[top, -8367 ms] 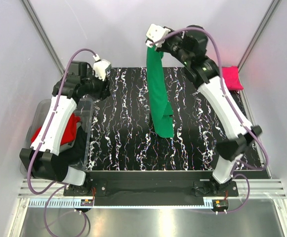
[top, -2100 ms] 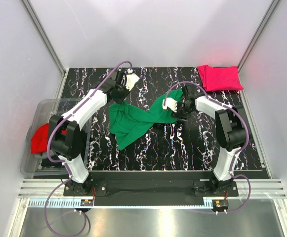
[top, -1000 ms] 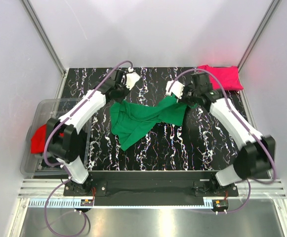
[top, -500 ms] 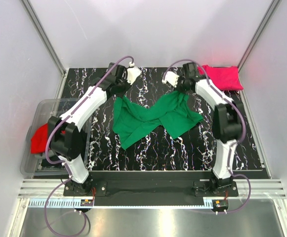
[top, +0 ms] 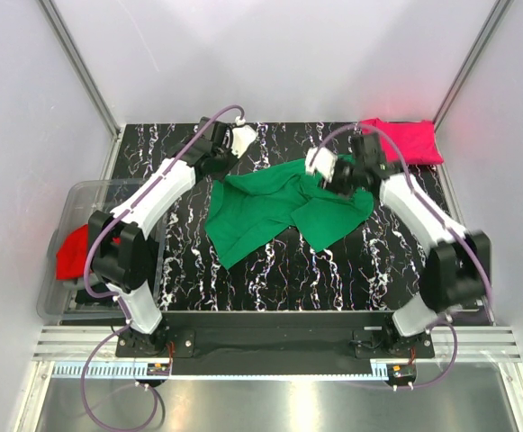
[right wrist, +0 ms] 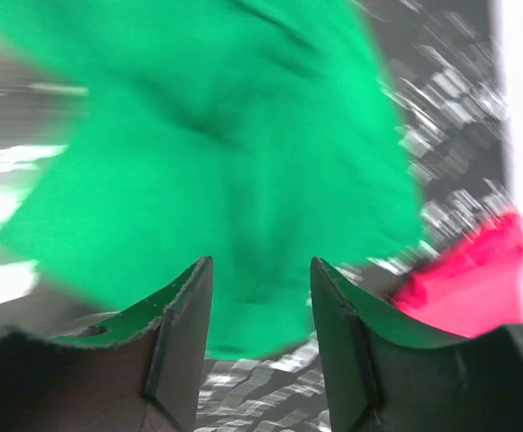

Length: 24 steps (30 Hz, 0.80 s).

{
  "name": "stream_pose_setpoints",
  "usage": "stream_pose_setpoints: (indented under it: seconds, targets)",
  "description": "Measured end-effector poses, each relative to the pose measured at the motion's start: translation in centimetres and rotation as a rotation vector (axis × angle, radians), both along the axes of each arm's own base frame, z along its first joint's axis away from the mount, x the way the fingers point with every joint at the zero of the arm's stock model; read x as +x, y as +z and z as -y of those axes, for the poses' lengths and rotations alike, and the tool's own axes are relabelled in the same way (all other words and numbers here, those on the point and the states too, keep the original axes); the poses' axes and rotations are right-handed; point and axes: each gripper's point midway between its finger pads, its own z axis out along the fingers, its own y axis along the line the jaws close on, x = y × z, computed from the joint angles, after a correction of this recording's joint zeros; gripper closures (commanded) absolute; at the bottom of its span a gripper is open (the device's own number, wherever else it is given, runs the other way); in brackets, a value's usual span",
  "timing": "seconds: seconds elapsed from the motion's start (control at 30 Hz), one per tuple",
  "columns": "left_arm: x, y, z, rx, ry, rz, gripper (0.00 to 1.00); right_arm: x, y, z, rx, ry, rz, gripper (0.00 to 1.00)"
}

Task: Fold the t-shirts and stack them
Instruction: Flatten the tshirt out

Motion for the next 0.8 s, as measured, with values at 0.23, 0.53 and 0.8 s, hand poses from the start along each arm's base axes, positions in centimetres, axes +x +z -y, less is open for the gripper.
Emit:
stream_pose_setpoints:
  seconds: [0.23, 0.53, 0.8]
  targets:
    - [-0.5, -1.0, -0.3, 0.013, 0.002, -0.025, 1.0, -11.3, -4.3, -4.6, 0.075, 0.218, -0.245, 0.51]
    - [-0.7, -1.5, -0.4, 0.019, 0.003, -0.035, 1.0, -14.2, -10.9, -5.2, 0.051, 0.214, -0.503, 0.51]
    - [-0.8, -1.8, -0.7, 0.03, 0.011, -0.038, 1.0, -15.2, -12.0, -6.2, 0.037, 0.255, -0.522, 0.51]
